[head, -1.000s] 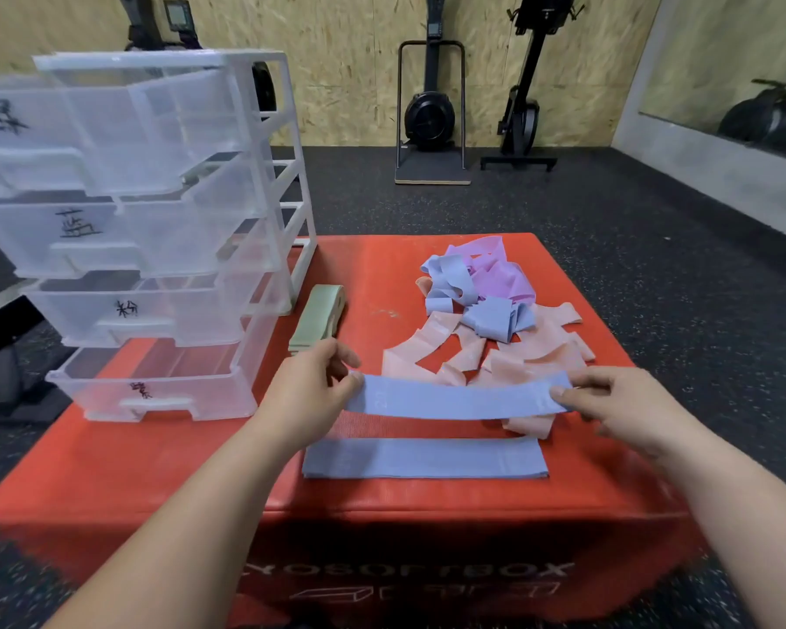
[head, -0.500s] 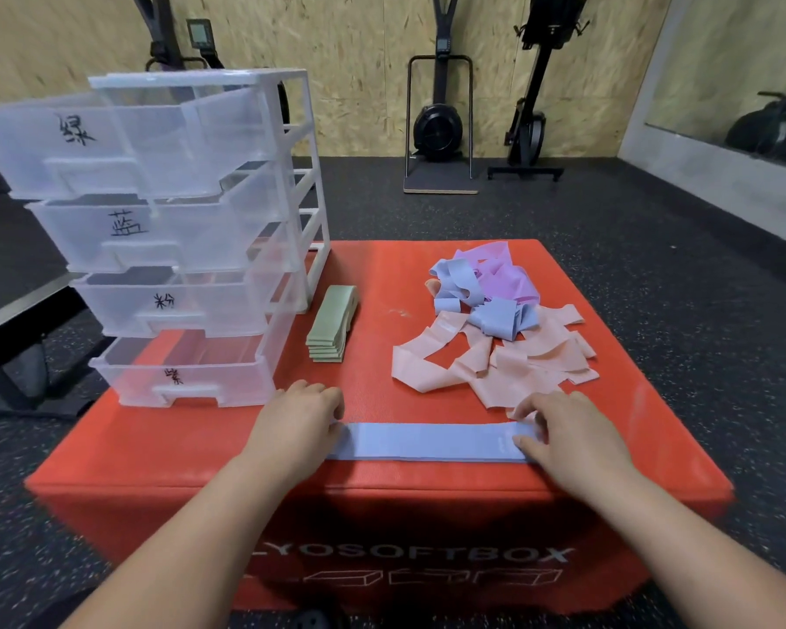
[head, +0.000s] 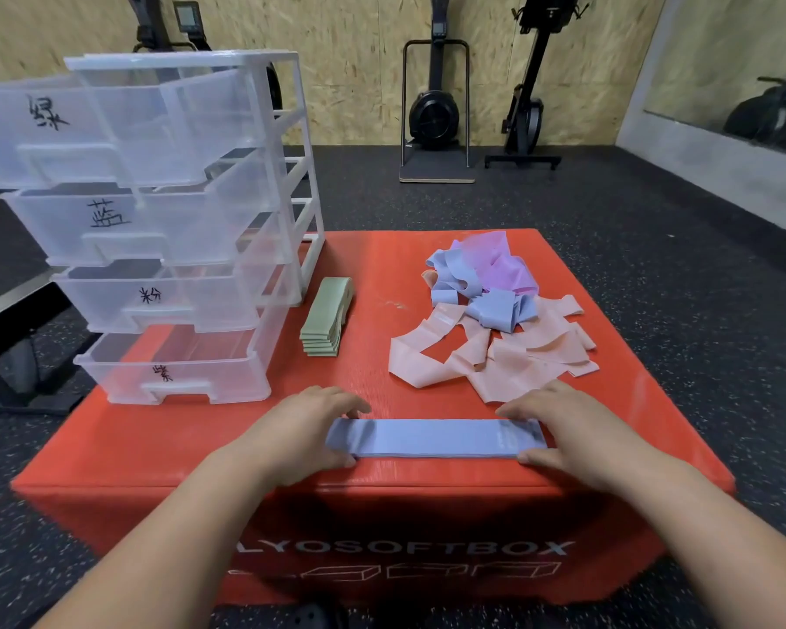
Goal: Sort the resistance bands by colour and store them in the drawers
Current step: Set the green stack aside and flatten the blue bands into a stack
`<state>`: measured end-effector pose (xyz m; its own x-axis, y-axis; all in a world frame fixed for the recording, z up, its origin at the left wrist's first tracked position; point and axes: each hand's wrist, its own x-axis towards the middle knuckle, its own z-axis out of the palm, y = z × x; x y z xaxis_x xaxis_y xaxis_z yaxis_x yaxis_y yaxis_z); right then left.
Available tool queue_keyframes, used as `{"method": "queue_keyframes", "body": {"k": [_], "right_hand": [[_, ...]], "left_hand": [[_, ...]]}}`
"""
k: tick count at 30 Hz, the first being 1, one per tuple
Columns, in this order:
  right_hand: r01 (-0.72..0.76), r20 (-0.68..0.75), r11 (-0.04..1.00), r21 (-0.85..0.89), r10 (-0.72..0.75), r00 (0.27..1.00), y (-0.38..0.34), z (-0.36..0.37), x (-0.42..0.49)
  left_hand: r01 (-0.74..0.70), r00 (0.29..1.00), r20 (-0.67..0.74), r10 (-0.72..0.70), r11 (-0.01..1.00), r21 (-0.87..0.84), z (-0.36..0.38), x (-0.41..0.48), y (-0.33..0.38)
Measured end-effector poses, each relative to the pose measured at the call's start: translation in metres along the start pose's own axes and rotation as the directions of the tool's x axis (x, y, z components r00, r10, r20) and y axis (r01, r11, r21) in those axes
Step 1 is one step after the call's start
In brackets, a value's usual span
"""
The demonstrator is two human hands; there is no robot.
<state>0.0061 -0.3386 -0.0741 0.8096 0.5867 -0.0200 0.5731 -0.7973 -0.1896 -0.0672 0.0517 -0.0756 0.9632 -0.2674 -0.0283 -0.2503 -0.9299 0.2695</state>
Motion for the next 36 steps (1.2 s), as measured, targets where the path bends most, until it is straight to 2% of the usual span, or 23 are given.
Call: {"method": "queue_keyframes", "body": {"k": [16, 21, 24, 28, 31, 36], "right_hand": [[0.015, 0.016, 1.000, -0.001, -0.015, 1.000, 0.009, -0.003, 0.006], [0.004, -0.025, 0.994, 0.114, -0.001, 1.000, 0.010, -0.010, 0.012], [-0.033, -0.140, 0.985, 0.172, 0.057, 0.988, 0.014, -0.017, 0.027], [-0.129, -0.255, 0.986, 0.103, 0.152, 0.955, 0.023, -0.022, 0.058], [-0.240, -0.250, 0.970, 0.020, 0.238, 0.939, 0.032, -0.019, 0.084], [-0.332, -0.153, 0.943, 0.023, 0.331, 0.931, 0.041, -0.005, 0.121]], "left_hand": [[-0.010, 1.000, 0.011, 0.010, 1.000, 0.012, -0.005, 0.004, -0.002], [-0.044, 0.999, -0.024, 0.044, 0.999, 0.003, -0.005, 0.014, -0.004], [-0.057, 0.992, -0.110, 0.057, 0.998, -0.004, -0.007, 0.032, 0.004], [-0.077, 0.969, -0.235, 0.073, 0.997, -0.011, -0.002, 0.066, 0.018], [-0.095, 0.956, -0.282, 0.083, 0.995, -0.029, 0.005, 0.091, 0.026], [-0.125, 0.945, -0.309, 0.106, 0.991, -0.043, 0.014, 0.122, 0.031]]}}
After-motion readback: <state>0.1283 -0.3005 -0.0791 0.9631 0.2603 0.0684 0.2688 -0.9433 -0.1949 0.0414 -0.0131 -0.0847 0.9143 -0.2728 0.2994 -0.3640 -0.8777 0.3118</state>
